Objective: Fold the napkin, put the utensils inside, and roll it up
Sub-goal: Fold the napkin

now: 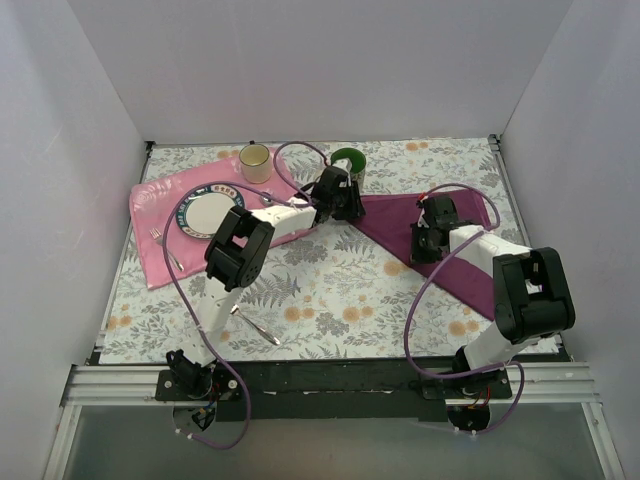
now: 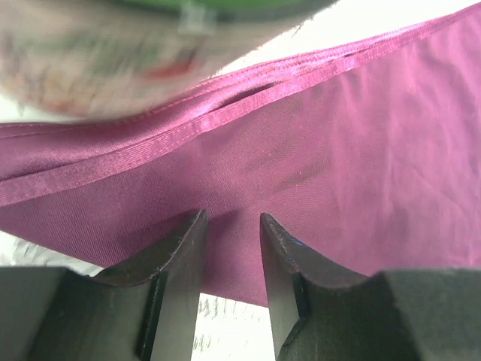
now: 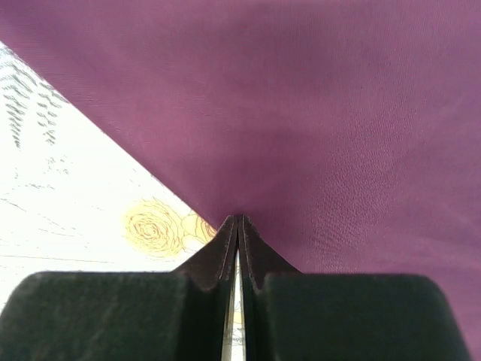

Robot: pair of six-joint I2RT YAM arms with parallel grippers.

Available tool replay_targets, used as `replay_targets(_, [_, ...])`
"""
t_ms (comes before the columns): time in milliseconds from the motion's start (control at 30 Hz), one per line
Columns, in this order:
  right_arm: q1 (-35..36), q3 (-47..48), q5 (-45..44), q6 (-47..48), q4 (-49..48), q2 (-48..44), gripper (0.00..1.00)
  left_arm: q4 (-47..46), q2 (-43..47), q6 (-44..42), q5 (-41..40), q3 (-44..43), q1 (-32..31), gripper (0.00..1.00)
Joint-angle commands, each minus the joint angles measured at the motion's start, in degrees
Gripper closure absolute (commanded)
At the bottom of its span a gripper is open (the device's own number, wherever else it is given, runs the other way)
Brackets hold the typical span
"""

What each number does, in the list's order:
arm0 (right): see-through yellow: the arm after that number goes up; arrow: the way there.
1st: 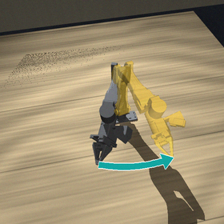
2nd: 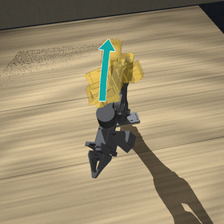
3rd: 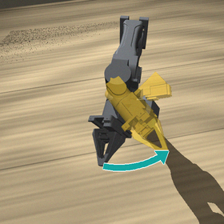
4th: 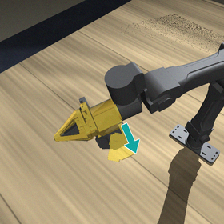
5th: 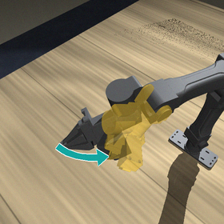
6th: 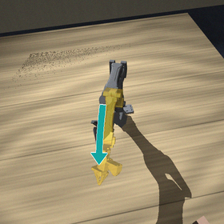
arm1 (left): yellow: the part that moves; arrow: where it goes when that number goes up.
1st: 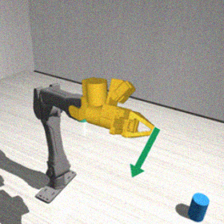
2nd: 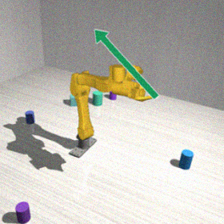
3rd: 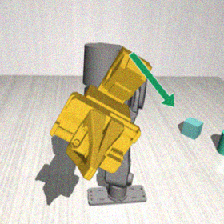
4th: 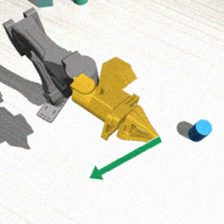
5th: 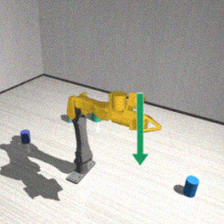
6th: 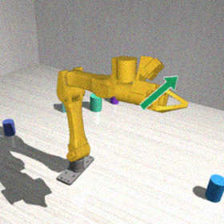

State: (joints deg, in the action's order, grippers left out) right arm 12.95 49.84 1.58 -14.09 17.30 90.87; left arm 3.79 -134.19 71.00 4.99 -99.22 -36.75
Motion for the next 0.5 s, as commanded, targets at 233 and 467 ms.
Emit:
replay_targets(233, [5.5,-6.69,5.97,-1.73,2.3,-8.85,0.92,7.54,12.98,-0.34,-1.13,8.25,0.19,0.63])
replay_targets(467, [3.14,0.33,1.15,-1.03,5.9,-10.54,0.9,8.51,12.29,0.45,-0.07,3.25,0.71,0.59])
